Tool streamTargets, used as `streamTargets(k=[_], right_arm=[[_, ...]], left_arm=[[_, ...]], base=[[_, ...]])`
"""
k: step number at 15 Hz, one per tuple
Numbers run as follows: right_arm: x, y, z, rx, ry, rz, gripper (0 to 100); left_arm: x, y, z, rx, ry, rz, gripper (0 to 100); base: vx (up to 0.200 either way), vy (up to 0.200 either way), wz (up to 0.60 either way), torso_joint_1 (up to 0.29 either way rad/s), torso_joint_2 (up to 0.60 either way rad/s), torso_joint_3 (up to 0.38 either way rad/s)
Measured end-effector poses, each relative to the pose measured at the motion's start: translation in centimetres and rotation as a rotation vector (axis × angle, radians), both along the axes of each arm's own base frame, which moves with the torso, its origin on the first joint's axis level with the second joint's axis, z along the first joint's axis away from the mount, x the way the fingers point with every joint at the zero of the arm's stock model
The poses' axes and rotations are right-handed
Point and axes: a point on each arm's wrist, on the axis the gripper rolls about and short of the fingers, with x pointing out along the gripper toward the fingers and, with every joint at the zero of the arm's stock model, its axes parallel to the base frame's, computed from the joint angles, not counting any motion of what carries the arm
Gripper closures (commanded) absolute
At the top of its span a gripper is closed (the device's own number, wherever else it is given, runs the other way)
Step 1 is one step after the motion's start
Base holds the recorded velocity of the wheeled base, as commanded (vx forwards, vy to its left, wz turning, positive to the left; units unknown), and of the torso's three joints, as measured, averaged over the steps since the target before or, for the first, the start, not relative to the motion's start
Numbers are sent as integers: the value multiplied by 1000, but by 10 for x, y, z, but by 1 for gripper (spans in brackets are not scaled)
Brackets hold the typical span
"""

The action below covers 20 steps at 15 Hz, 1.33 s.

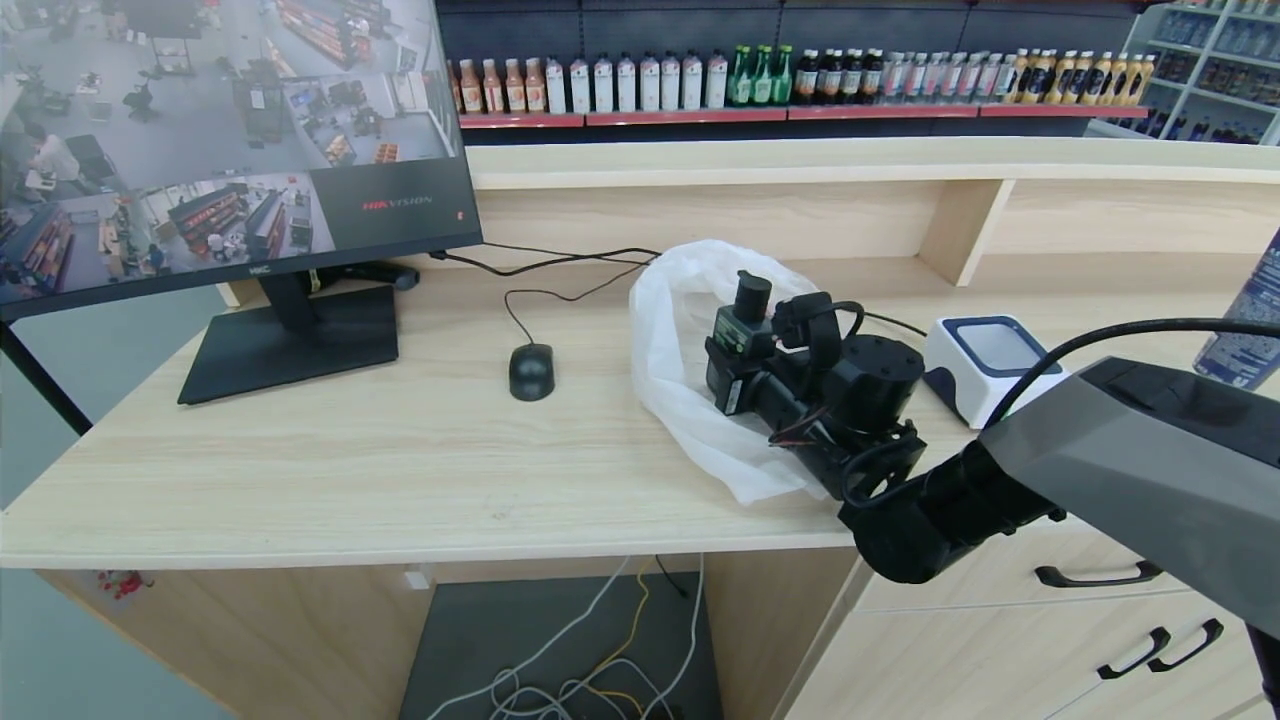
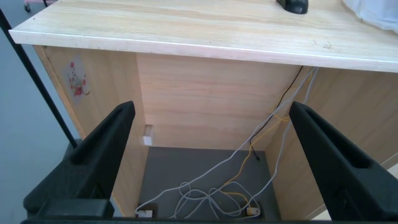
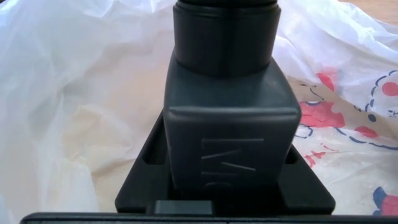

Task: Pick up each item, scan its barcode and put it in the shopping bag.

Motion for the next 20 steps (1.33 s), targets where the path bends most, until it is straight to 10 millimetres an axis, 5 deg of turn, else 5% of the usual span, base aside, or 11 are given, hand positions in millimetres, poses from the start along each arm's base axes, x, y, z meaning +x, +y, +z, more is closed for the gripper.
streamTargets(k=[9,10,20], right_arm=[[1,0,-3,-8,7,-3,100],[1,0,-3,-8,7,-4,0],[-8,-10,2,11,-22,-28,0]], left_arm=[[0,0,0,0,0,0,0],[0,0,0,0,0,0,0],[0,0,0,0,0,0,0]], base=[[0,0,0,0,0,0],[0,0,0,0,0,0],[0,0,0,0,0,0]])
